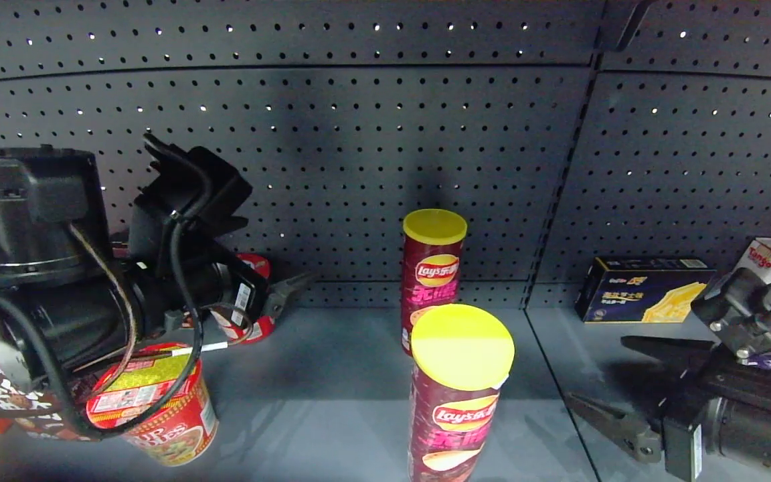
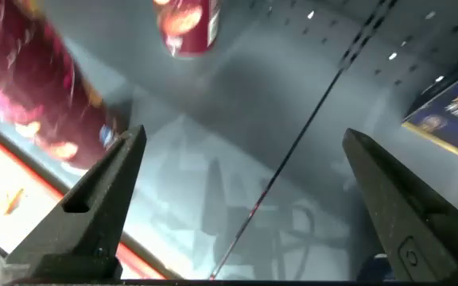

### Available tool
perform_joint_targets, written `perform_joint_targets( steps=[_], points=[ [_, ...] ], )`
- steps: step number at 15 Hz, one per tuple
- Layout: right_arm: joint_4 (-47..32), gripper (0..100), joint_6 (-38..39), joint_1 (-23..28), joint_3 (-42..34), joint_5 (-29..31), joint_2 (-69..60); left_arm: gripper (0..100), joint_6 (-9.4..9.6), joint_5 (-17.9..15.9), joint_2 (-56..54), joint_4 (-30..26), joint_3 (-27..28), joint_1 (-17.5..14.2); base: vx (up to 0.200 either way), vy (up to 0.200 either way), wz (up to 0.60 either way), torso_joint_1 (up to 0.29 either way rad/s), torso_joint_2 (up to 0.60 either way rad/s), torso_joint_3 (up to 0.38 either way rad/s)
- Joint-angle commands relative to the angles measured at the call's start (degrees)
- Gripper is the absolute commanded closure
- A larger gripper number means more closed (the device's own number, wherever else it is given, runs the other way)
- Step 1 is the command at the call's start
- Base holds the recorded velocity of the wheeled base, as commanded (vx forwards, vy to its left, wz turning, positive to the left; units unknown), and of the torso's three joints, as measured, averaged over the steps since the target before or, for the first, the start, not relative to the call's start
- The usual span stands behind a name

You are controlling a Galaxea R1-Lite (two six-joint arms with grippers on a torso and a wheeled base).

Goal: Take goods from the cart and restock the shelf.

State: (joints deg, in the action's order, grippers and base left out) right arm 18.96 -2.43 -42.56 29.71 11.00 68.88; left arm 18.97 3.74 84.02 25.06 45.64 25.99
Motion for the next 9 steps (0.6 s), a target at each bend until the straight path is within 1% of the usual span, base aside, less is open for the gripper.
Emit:
perform_joint_targets(
  steps=[1,2,4,8,9],
  points=[
    [0.3,0,0.2,-2.4,-1.8,1.8,2.7,0,0.02,1.4,-1.4,0.2,-2.7,-0.2,0.000,0.000,0.00,0.000,0.00,0.000],
    [0.3,0,0.2,-2.5,-2.4,2.2,3.3,0,-0.16,2.4,-1.4,0.3,-2.8,-0.2,0.000,0.000,0.00,0.000,0.00,0.000],
    [0.4,0,0.2,-2.4,-2.7,2.2,4.4,0,-0.16,2.1,-1.4,0.5,-3.0,0.0,0.000,0.000,0.00,0.000,0.00,0.000],
    [1.2,0,0.0,-2.4,-1.1,2.3,9.1,0,-0.07,2.1,-1.3,0.4,-3.0,0.0,0.000,0.000,0.00,0.000,0.00,0.000],
    [2.2,0,-0.4,-2.9,-0.4,2.3,10.6,0,0.02,2.1,-1.1,0.5,-3.6,0.8,0.000,0.000,0.00,0.000,0.00,0.000]
  ],
)
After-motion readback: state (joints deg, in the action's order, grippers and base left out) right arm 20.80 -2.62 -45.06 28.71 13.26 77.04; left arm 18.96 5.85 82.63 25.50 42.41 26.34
